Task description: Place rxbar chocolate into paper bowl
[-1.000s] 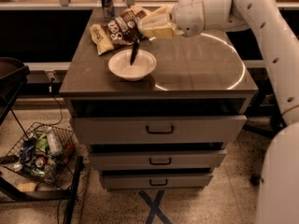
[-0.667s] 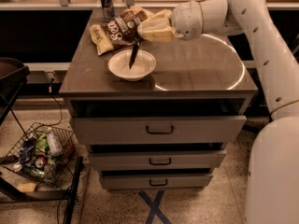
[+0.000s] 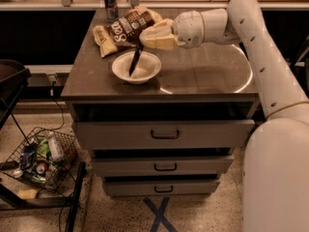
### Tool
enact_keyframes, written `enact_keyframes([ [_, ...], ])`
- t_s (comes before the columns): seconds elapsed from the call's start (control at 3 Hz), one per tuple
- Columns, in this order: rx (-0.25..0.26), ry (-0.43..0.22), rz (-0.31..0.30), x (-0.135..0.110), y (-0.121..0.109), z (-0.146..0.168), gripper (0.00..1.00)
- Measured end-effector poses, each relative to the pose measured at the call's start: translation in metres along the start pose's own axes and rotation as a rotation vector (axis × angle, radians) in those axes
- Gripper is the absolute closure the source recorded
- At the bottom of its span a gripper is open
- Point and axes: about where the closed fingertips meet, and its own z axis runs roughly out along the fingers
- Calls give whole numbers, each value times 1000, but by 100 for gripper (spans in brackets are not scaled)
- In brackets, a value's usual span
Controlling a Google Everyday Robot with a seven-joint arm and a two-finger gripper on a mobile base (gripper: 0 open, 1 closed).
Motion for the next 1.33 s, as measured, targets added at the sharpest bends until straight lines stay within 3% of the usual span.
enact_keyframes([
  [0.33,1,1,1,0,0,0,100],
  [0.67,53,53,9,15,-8,2,100],
  [1.0,101,66,23,25,-20,11,82],
  [1.33,95,64,23,25,-20,14,59],
])
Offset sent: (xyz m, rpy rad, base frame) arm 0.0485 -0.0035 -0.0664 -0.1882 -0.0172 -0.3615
